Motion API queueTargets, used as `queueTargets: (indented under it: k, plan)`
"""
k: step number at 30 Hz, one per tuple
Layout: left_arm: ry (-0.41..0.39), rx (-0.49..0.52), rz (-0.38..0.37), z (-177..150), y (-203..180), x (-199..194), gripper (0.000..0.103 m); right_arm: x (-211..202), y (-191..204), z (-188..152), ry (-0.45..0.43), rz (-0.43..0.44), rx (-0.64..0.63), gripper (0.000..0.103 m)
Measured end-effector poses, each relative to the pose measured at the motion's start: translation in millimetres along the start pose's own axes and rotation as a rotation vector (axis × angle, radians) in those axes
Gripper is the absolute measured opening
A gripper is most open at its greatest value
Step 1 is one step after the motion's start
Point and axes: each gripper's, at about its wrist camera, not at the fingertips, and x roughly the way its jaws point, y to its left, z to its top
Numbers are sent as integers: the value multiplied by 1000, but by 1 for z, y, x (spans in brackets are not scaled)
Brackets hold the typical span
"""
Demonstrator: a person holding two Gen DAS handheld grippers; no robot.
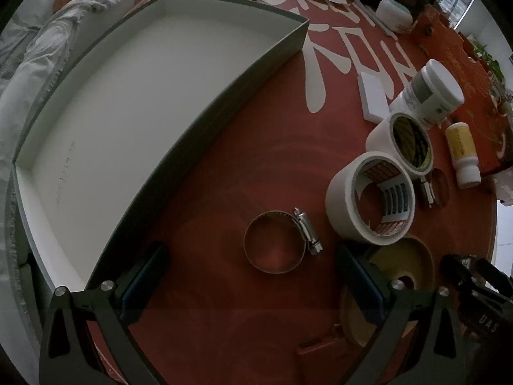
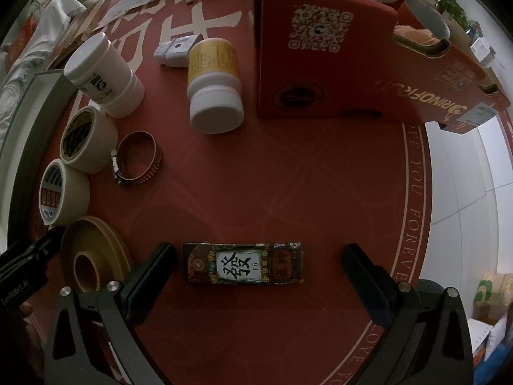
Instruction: Organize rigid objects
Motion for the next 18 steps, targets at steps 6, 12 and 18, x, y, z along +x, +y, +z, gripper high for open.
queueTargets:
  k: [6,12,18]
  plan:
    - [11,-8,5,-7,2,2,103,0,-2,5,28,0,4,103]
    - [9,30,-10,-10,24,2,103,2,-1,9,46,-1,4,103]
    - [1,38,-17,-18,27,4,103,4,2,9,50,-4,12,103]
